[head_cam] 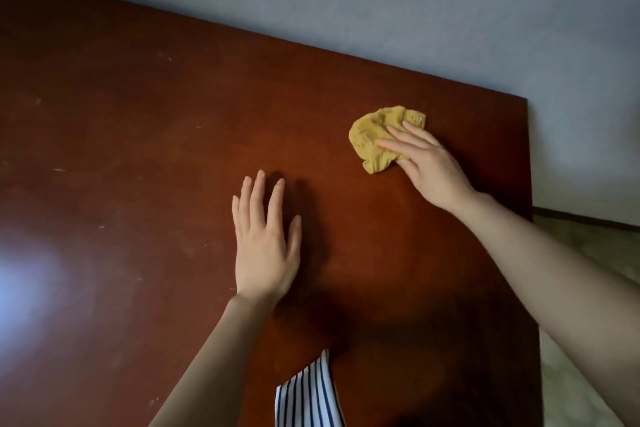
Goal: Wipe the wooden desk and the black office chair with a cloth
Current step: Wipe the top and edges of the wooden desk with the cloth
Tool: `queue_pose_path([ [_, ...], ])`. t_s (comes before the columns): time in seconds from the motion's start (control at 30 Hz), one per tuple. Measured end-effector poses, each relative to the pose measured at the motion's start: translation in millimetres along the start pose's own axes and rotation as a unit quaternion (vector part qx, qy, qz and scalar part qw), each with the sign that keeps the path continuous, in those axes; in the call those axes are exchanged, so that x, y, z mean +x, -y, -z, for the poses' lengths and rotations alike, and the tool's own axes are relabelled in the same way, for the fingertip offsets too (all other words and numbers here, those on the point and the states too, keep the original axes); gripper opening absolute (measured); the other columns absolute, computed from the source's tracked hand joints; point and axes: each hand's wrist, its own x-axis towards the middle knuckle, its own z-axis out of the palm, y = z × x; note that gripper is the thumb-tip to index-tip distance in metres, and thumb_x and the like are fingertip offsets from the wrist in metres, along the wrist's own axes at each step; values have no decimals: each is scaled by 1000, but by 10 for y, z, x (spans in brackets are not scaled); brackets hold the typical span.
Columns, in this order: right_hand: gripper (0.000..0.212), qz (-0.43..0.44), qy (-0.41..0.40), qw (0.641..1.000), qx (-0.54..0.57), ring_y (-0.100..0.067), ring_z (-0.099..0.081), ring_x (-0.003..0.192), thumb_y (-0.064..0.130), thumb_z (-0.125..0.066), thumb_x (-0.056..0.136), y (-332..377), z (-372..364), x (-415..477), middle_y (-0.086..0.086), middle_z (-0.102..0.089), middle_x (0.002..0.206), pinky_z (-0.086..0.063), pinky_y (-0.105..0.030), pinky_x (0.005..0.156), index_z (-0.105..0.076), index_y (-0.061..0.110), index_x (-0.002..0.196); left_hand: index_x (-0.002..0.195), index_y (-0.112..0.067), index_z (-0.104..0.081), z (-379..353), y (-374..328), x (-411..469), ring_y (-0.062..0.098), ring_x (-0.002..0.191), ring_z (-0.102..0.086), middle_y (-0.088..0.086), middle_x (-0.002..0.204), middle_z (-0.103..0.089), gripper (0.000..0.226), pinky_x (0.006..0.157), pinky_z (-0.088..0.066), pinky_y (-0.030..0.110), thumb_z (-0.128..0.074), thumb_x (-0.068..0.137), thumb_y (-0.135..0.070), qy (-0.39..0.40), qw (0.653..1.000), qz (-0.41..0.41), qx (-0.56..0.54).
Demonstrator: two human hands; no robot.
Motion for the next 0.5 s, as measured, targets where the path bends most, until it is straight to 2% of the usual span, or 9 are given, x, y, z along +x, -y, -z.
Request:
queue_pose_path([
  [0.1,43,-68,-27,997,-2,-21,-27,141,4,-51,94,-151,106,334,-4,-43,146,-21,-31,116,-52,20,135,143,-8,-36,-47,8,20,24,146,-2,14,155,-21,56,117,8,33,-37,95,-37,-1,1000,5,6],
  [0.37,43,-225,-97,969,-18,-26,-18,143,14,-42,100,-60,0,1035,-4,-30,154,-17,-31,115,-42,24,142,140,-6,-40,-66,10,22,26,145,-7,14,153,-25,54,119,6,34,-37,95,-36,-14,1000,-5,-7],
  [0.43,43,-225,-99,968,-43,-29,-17,143,18,-42,100,53,-83,990,-5,-30,153,-16,-32,115,-40,26,143,140,-6,-40,-62,12,30,26,145,-8,15,153,-25,54,119,5,34,-38,95,-36,-18,1000,-2,-18],
  [0.5,44,-178,-77,978,-77,-32,-17,143,20,-42,100,157,-134,856,-7,-31,153,-17,-35,115,-40,28,143,139,-5,-40,-60,13,36,25,145,-9,14,153,-26,54,119,1,34,-38,95,-36,-21,999,1,-32],
])
